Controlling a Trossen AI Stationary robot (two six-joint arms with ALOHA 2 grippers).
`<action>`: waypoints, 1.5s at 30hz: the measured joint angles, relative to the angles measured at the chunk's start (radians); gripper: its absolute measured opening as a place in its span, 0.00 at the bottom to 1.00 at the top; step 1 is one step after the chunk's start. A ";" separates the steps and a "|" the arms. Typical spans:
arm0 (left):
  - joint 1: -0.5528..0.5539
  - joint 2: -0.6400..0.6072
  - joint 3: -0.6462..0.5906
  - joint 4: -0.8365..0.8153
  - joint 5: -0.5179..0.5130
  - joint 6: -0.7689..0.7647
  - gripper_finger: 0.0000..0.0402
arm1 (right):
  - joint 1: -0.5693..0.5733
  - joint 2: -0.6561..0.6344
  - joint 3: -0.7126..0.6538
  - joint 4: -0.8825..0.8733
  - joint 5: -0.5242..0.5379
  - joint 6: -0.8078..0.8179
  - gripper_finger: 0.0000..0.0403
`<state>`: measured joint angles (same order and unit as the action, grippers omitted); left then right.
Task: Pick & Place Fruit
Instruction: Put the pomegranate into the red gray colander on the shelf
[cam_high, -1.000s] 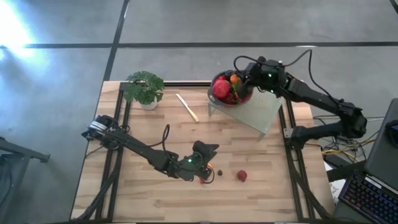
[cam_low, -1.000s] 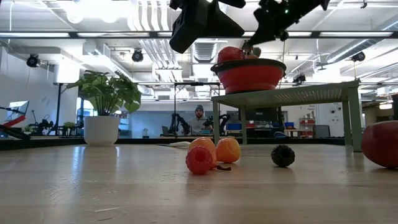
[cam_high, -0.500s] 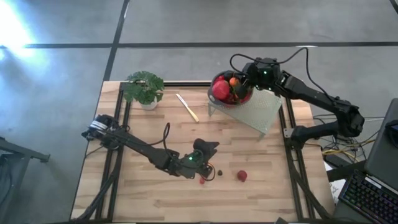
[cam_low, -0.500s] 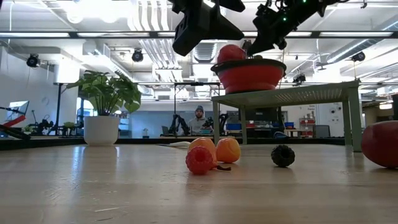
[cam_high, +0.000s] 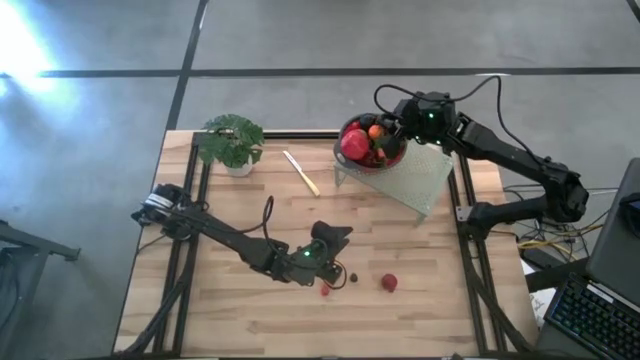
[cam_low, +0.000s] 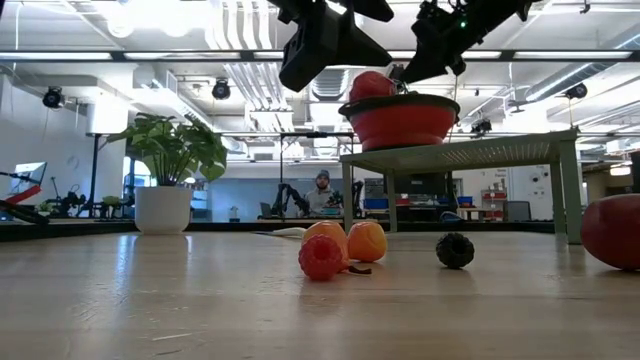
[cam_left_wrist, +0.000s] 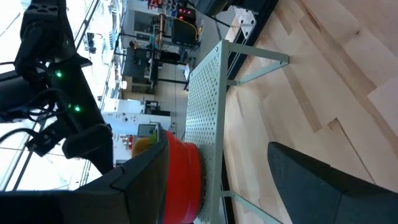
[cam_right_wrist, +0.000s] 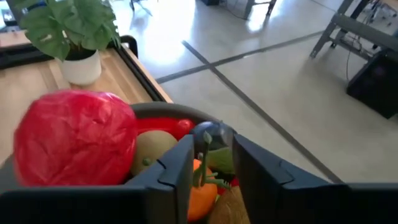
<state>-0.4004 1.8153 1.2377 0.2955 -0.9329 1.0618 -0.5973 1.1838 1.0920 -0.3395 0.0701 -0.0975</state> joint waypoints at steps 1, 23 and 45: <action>0.000 0.000 0.000 0.000 0.000 0.000 0.69 | 0.004 -0.008 0.000 0.002 0.000 0.000 0.29; -0.002 0.000 0.000 -0.250 0.426 -0.519 0.69 | 0.419 -0.208 -0.040 -0.212 0.053 0.017 0.34; -0.023 0.002 -0.011 -0.514 0.868 -0.963 0.69 | 0.665 -0.209 -0.103 -0.206 0.248 0.090 0.40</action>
<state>-0.4234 1.8172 1.2267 -0.2188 -0.0651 0.0986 0.0677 0.9752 0.9890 -0.5457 0.3183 -0.0074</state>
